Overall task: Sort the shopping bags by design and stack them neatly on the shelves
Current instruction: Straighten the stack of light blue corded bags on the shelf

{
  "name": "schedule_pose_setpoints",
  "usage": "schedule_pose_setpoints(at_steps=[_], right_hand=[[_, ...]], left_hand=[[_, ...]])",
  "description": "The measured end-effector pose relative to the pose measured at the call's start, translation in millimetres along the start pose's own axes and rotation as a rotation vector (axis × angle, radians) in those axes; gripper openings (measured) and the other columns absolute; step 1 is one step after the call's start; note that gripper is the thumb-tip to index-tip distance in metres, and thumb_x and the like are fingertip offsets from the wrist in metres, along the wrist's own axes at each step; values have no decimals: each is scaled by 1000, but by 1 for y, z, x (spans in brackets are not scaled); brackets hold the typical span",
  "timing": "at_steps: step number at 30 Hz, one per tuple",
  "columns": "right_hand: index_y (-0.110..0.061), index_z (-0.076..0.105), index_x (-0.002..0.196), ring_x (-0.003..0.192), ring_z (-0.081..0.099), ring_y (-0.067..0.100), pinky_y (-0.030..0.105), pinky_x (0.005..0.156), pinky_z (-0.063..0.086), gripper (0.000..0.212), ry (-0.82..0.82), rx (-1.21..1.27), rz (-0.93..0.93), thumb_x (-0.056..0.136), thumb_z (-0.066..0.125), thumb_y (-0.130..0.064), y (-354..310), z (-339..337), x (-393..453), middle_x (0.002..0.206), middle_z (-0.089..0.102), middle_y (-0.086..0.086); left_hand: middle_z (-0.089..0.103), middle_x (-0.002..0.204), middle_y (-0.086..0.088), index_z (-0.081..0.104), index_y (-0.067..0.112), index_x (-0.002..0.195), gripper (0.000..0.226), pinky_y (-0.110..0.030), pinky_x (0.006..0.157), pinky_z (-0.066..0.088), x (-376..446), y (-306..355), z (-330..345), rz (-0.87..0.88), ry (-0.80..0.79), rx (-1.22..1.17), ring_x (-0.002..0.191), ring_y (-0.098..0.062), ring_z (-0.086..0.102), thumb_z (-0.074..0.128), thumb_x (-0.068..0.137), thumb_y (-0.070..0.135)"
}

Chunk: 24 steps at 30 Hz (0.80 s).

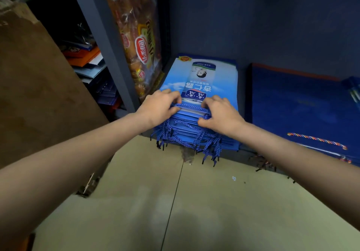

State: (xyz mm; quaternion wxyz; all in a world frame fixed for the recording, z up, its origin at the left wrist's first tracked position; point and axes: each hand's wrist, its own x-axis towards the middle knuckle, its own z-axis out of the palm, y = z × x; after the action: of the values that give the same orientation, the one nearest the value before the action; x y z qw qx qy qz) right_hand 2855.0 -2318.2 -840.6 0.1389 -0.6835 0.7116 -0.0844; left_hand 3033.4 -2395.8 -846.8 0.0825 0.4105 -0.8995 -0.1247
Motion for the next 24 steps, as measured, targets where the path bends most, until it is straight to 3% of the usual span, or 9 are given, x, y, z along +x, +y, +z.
schedule_pose_setpoints(at_steps=[3,7,11,14,18,22,24], right_hand=[[-16,49,118,111,45,25,36,87,44,40,-62,-44,-25,81,64,-21,8,-17,-2,119,50,5],[-16,52,119,112,49,27,37,88,45,39,9,-126,-78,81,59,-15,20,-39,-10,121,55,6],[-12,49,123,112,47,25,33,93,40,43,-180,-110,-159,81,63,-13,31,-34,-16,121,50,8],[-13,42,130,118,39,24,34,99,36,49,-210,-99,-183,87,61,-23,35,-21,-21,125,43,7],[-17,46,130,120,40,23,34,103,34,49,-229,-16,-166,88,62,-38,37,-25,-17,126,45,7],[-19,56,121,117,45,22,28,96,36,44,-208,88,-88,86,62,-45,31,-29,-8,122,50,6],[-20,52,124,118,41,24,34,97,37,54,-214,-7,-47,80,67,-49,25,-27,-4,123,47,6]], left_hand=[[58,109,-6,56,14,109,19,-39,87,44,1,1,-8,81,24,13,102,-25,54,55,92,22],[60,111,-5,57,10,110,22,-37,85,46,4,6,-25,225,20,73,99,-24,58,56,93,25],[56,112,-5,54,12,114,36,-37,87,45,-2,0,-21,250,-103,143,102,-23,56,54,91,40],[48,120,-4,45,15,125,46,-32,93,39,-6,-1,-15,241,-226,217,111,-21,46,57,89,43],[48,119,-4,46,19,122,41,-31,85,37,6,-4,-25,192,-291,228,105,-23,47,60,88,38],[47,118,-5,45,19,119,46,-34,85,40,18,-1,-32,149,-383,250,106,-25,49,68,83,37],[44,120,-4,43,20,119,51,-36,88,40,21,3,-27,130,-420,278,109,-24,45,72,80,35]])
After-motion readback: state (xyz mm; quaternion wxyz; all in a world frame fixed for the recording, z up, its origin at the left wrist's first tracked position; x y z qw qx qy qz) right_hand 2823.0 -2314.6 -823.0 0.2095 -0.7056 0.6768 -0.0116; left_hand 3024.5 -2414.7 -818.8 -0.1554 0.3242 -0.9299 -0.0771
